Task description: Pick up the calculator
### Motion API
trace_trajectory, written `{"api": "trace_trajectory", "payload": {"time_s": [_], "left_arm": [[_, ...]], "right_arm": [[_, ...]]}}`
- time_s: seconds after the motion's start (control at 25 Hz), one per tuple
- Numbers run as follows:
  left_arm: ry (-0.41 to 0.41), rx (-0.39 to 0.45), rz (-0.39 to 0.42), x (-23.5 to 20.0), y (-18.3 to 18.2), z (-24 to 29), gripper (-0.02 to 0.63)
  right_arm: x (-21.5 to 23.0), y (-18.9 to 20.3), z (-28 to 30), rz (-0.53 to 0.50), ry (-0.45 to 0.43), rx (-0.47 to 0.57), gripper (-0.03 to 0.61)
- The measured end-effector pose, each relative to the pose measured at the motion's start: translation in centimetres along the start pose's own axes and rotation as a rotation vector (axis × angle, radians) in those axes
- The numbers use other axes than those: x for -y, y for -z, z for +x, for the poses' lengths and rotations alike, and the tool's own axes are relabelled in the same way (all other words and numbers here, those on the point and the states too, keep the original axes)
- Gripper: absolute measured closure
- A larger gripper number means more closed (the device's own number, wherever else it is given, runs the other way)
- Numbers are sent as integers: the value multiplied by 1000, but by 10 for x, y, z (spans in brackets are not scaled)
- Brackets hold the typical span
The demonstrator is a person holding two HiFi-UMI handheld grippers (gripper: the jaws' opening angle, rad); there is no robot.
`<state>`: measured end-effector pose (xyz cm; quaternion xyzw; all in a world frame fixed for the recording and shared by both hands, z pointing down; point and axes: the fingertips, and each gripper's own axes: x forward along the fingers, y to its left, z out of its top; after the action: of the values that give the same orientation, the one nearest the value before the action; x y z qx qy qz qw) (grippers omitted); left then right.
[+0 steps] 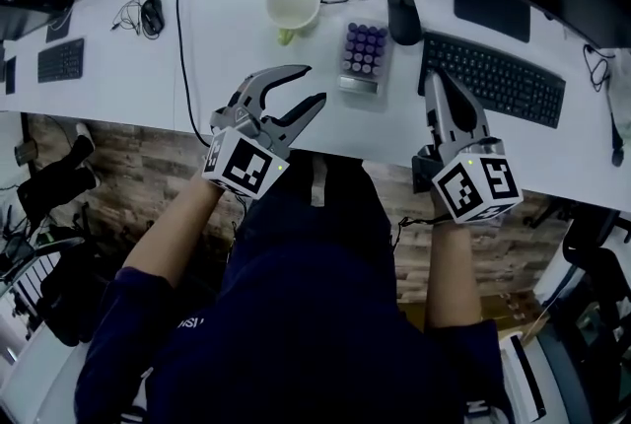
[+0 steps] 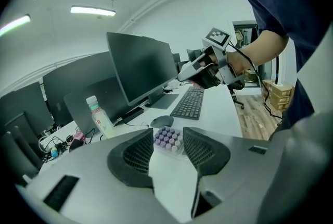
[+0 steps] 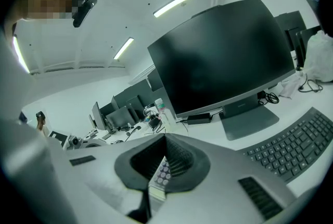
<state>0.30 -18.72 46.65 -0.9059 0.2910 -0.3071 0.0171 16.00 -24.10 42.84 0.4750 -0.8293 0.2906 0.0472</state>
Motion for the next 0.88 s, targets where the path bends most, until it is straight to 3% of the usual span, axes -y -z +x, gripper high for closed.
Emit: {"api": "trace_trajectory", "payload": {"time_s": [0.44, 0.88], "left_arm": [[43, -62, 54, 21, 35, 24, 417], [85, -72, 148, 38, 59, 48, 417]], "right_arm": [[16, 28, 15, 23, -13, -34, 575], [27, 60, 15, 42, 12, -61, 575]]}}
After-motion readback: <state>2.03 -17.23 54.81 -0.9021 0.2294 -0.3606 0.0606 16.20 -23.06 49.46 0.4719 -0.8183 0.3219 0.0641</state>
